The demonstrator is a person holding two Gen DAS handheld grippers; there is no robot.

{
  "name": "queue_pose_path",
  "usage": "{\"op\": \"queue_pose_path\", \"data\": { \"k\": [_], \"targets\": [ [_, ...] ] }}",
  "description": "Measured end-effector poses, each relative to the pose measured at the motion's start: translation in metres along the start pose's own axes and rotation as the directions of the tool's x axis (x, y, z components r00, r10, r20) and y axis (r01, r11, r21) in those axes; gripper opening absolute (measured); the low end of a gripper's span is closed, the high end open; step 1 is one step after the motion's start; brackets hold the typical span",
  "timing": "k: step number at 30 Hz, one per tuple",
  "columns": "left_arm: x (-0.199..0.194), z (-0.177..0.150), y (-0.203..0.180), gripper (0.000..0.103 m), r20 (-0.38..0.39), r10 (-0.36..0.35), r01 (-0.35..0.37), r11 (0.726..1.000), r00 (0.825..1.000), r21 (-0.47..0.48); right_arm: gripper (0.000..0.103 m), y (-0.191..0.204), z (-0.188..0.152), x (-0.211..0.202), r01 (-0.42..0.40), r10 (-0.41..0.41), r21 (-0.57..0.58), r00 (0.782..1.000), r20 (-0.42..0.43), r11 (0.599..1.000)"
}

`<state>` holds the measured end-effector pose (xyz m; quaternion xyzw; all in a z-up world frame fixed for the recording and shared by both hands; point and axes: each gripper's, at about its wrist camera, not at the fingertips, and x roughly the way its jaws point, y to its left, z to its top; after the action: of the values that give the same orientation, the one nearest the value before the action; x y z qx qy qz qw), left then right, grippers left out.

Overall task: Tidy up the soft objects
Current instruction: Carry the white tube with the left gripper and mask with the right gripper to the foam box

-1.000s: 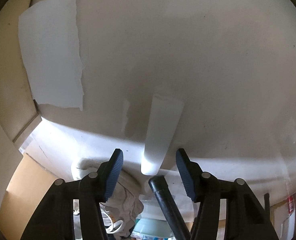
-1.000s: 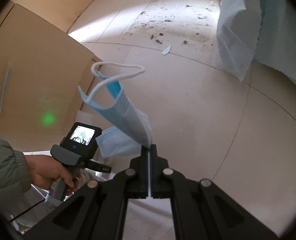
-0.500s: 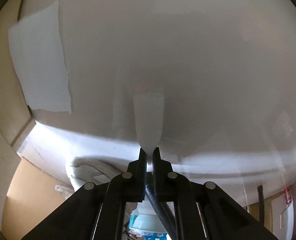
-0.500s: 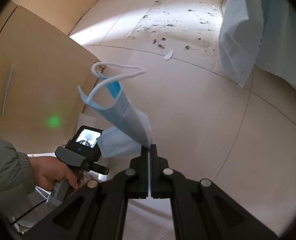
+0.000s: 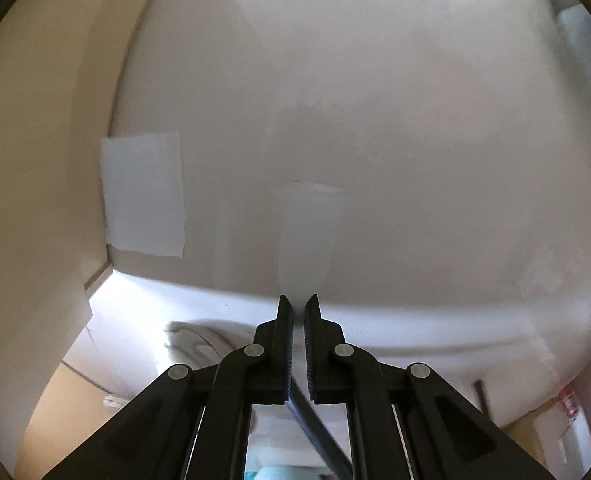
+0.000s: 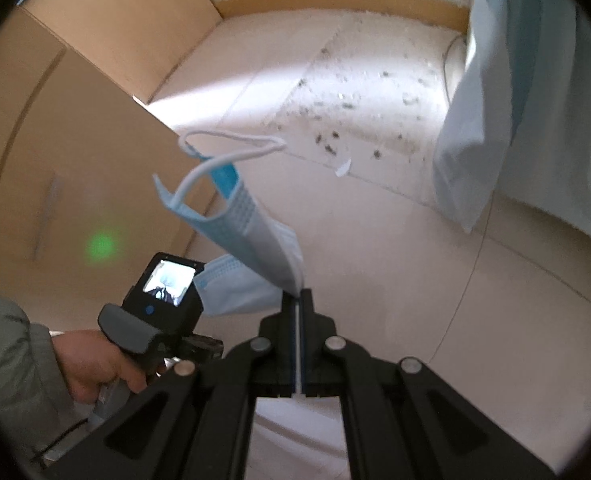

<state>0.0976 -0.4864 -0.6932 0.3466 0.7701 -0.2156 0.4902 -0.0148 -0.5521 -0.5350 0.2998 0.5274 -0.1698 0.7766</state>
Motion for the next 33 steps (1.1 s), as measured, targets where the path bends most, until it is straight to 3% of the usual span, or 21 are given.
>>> {"op": "queue_pose_path", "data": {
  "k": [4, 5, 7, 10, 16, 24, 26, 32, 33],
  "targets": [
    [-0.047, -0.01, -0.017, 0.006, 0.108, -0.048, 0.05, 0.999, 0.993, -0.015, 0.002, 0.01, 0.016, -0.027, 0.005, -0.003, -0.022, 0.999, 0.05, 1.0],
    [-0.056, -0.009, 0.009, 0.006, 0.121, -0.066, 0.07, 0.997, 0.99, -0.029, 0.002, 0.013, 0.02, -0.035, 0.013, -0.011, -0.034, 0.998, 0.063, 0.999],
    [-0.079, -0.018, 0.015, 0.006, 0.153, -0.095, 0.104, 0.993, 0.984, -0.053, 0.002, 0.02, 0.026, -0.05, 0.023, -0.019, -0.049, 0.996, 0.086, 0.999],
    [-0.083, -0.039, 0.021, 0.006, 0.229, -0.071, 0.08, 0.996, 0.971, -0.031, 0.002, 0.028, 0.034, -0.072, 0.054, -0.046, -0.066, 0.992, 0.115, 0.996],
    [-0.148, -0.071, 0.031, 0.006, 0.4, -0.112, 0.12, 0.993, 0.91, 0.004, 0.002, 0.047, 0.043, -0.105, 0.129, -0.115, -0.102, 0.984, 0.133, 0.986],
    [-0.226, -0.121, 0.061, 0.006, 0.597, -0.12, 0.107, 0.993, 0.793, 0.057, 0.002, 0.08, 0.055, -0.16, 0.198, -0.17, -0.118, 0.961, 0.217, 0.973],
    [-0.252, -0.135, 0.063, 0.006, 0.65, -0.124, 0.097, 0.992, 0.749, 0.078, 0.002, 0.088, 0.059, -0.175, 0.218, -0.181, -0.125, 0.95, 0.253, 0.968],
    [-0.314, -0.17, 0.069, 0.006, 0.755, -0.147, 0.104, 0.989, 0.639, 0.104, 0.002, 0.104, 0.069, -0.217, 0.246, -0.195, -0.116, 0.922, 0.334, 0.962],
    [-0.329, -0.18, 0.069, 0.006, 0.774, -0.157, 0.107, 0.987, 0.613, 0.116, 0.002, 0.107, 0.071, -0.224, 0.252, -0.199, -0.115, 0.917, 0.346, 0.961]
  ]
}}
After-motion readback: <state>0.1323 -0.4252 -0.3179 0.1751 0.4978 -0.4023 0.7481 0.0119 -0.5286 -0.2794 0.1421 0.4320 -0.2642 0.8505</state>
